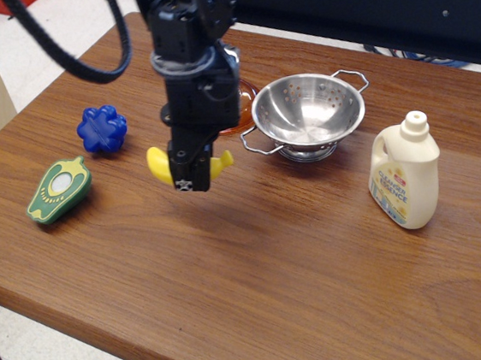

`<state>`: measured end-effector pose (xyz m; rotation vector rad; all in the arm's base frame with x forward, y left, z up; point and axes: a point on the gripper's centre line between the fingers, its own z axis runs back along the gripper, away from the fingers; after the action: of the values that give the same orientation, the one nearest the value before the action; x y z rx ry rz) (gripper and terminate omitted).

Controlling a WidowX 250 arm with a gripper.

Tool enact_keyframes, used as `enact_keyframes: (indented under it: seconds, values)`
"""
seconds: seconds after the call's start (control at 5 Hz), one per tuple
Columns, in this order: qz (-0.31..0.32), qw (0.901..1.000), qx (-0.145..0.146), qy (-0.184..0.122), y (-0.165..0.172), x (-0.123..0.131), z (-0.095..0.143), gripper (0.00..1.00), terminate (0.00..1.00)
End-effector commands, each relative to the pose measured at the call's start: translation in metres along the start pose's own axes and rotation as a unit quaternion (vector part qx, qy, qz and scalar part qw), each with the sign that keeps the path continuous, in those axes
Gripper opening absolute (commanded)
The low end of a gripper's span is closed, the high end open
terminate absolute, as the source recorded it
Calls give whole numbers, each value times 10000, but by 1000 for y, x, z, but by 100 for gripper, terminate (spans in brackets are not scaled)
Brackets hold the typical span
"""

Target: Take banana out of colander

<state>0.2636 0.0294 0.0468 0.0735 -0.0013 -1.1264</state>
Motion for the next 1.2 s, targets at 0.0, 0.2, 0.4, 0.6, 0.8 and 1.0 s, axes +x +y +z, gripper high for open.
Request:
enact_keyframes:
  seconds: [0.0, 0.2, 0.4, 0.6, 0.8, 1.0]
  values:
    - [53, 9998, 138, 149, 9, 5, -19, 0, 0]
    - [160, 9997, 85, 162, 9, 7, -28, 0, 0]
    - [352, 9992, -10, 197, 11, 9, -25, 100, 0]
    - [507, 9984, -30, 258, 12, 9, -24, 100, 0]
    - [654, 9977, -14, 186, 13, 10, -4, 100, 0]
    - [823, 9965, 106, -119, 14, 18, 29, 100, 0]
